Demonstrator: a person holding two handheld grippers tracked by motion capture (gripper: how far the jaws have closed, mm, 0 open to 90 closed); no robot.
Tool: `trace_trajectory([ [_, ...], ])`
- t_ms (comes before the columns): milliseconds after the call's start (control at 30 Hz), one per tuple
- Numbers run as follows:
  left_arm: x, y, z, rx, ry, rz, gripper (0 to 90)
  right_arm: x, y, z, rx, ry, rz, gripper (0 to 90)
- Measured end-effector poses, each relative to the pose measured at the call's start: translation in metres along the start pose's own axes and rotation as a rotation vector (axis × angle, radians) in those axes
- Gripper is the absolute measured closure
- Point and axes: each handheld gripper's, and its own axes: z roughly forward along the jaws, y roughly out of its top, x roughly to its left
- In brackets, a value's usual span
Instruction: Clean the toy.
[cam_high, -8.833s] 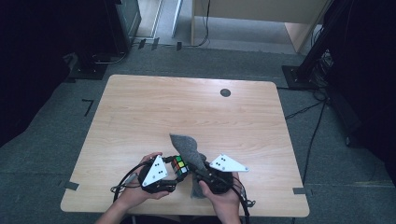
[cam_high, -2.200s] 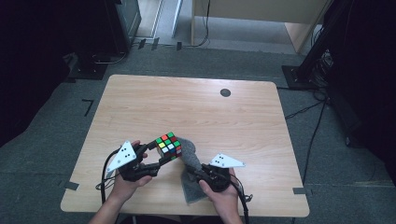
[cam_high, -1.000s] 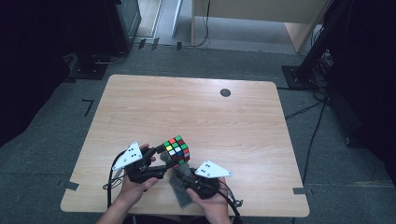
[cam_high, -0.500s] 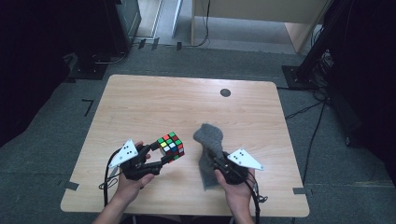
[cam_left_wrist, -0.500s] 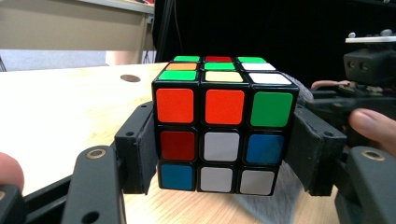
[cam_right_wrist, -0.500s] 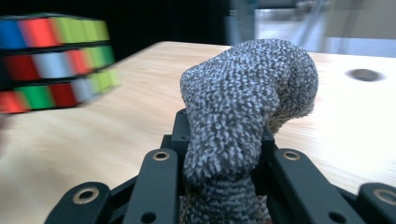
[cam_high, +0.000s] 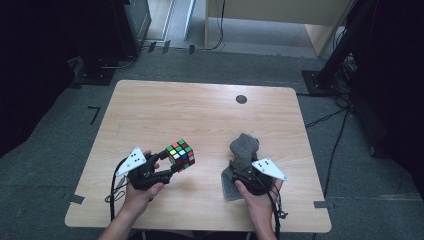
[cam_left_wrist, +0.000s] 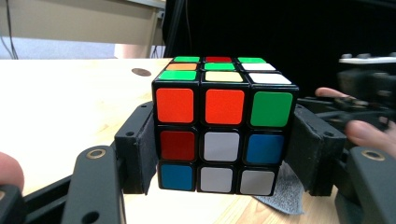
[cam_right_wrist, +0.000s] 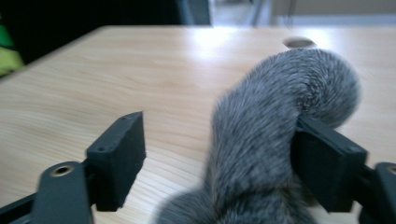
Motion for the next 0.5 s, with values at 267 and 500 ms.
trace_trajectory([
  [267, 0.002, 0.002, -0.002, -0.008, 0.007, -0.011, 34.4, 0.025, 0.012, -0.006, -0.003, 0.035, -0.038, 17.2],
  [500, -0.004, 0.000, 0.005, 0.017, 0.011, -0.015, 34.3, 0.055, 0.010, -0.003, -0.015, 0.224, -0.054, 16.0],
])
